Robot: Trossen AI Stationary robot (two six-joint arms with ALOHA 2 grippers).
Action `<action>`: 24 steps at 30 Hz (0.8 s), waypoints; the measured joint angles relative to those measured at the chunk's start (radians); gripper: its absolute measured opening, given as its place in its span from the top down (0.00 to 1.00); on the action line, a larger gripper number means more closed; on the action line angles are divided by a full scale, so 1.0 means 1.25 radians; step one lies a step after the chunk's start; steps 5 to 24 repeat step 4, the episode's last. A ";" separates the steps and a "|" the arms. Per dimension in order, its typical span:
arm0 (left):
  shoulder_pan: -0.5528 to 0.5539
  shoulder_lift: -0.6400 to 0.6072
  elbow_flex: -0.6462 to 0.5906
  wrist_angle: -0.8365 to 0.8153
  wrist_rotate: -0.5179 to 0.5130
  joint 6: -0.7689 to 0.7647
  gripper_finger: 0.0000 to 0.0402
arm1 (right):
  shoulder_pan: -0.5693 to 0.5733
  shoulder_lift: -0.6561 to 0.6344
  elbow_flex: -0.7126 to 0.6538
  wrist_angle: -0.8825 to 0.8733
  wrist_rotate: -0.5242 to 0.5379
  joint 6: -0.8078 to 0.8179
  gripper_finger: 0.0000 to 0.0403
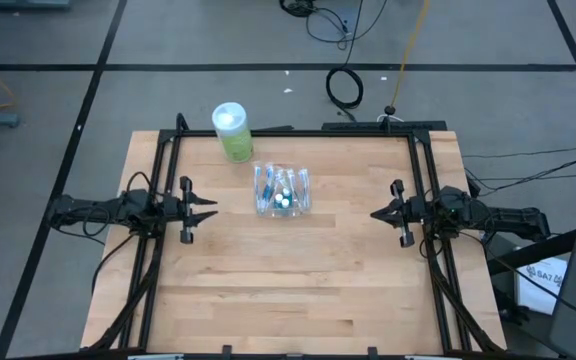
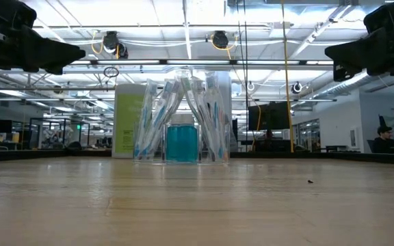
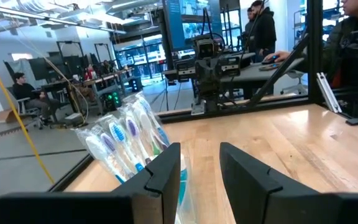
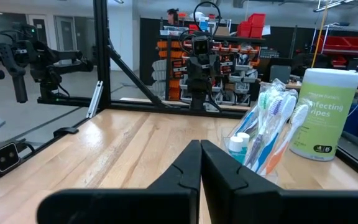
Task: Pick & Place toothbrushing station
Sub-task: Return to Home Position
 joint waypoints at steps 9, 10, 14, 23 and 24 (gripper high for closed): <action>0.000 0.000 0.000 0.000 0.000 -0.004 0.71 | 0.000 0.000 0.000 0.000 0.000 0.000 0.99; 0.000 0.000 0.000 0.000 0.000 -0.004 0.71 | 0.000 0.000 0.000 0.000 0.000 0.000 0.99; 0.000 0.000 0.000 0.000 0.000 -0.004 0.71 | 0.000 0.000 0.000 0.000 0.000 0.000 0.99; 0.000 0.000 0.000 0.000 0.000 -0.004 0.71 | 0.000 0.000 0.000 0.000 0.000 0.000 0.99; 0.000 0.000 0.000 0.000 0.000 -0.004 0.71 | 0.000 0.000 0.000 0.000 0.000 0.000 0.99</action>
